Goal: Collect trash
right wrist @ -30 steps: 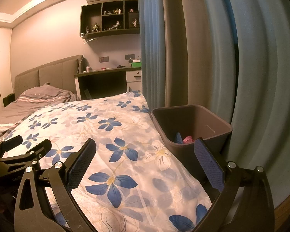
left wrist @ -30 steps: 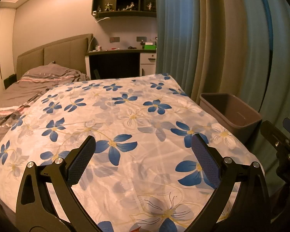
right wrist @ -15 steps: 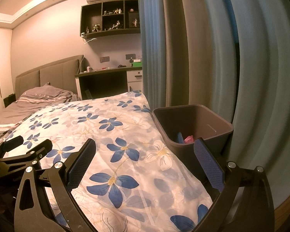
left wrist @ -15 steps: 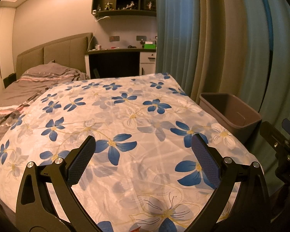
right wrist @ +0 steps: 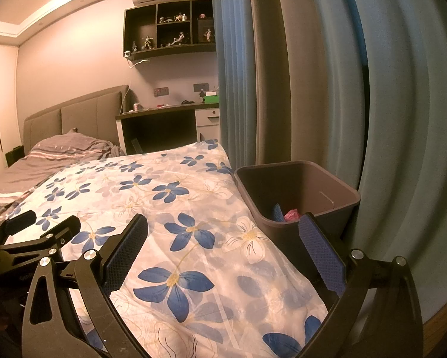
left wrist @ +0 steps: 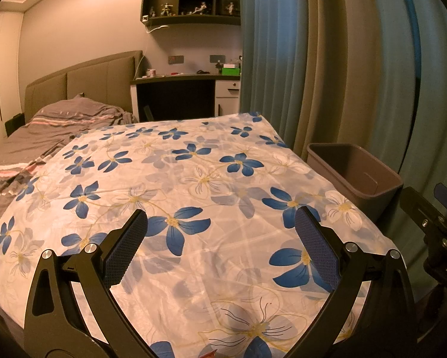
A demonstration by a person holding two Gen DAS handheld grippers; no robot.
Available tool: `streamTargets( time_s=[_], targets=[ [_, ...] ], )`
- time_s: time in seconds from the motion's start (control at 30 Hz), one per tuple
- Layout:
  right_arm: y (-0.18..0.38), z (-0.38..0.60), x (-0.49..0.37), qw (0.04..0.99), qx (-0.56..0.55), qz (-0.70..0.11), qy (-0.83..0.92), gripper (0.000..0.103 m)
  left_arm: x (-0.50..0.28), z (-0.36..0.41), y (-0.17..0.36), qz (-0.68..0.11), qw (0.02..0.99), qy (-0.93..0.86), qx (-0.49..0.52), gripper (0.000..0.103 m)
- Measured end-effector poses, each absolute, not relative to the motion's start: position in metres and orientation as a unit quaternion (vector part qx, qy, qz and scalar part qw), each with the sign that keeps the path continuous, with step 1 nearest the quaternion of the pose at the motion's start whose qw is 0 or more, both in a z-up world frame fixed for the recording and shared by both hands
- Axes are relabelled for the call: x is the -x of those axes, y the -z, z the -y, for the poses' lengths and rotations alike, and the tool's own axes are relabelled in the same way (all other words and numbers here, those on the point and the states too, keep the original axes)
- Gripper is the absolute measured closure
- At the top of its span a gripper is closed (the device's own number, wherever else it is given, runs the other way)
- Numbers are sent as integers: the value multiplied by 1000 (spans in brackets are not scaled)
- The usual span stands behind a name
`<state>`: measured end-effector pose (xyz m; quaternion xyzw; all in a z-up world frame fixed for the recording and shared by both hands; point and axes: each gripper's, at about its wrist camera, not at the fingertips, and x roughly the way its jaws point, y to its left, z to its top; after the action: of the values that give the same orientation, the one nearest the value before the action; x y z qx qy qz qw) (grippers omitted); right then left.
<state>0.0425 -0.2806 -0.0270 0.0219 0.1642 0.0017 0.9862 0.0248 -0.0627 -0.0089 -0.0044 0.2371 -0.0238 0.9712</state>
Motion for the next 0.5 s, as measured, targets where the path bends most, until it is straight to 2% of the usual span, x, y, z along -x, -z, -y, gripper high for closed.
streamTargets(
  time_s=[0.5],
  targets=[
    [27, 282, -42, 986, -23, -164, -2, 6, -25, 62, 8, -237, 971, 25, 3, 6]
  ],
)
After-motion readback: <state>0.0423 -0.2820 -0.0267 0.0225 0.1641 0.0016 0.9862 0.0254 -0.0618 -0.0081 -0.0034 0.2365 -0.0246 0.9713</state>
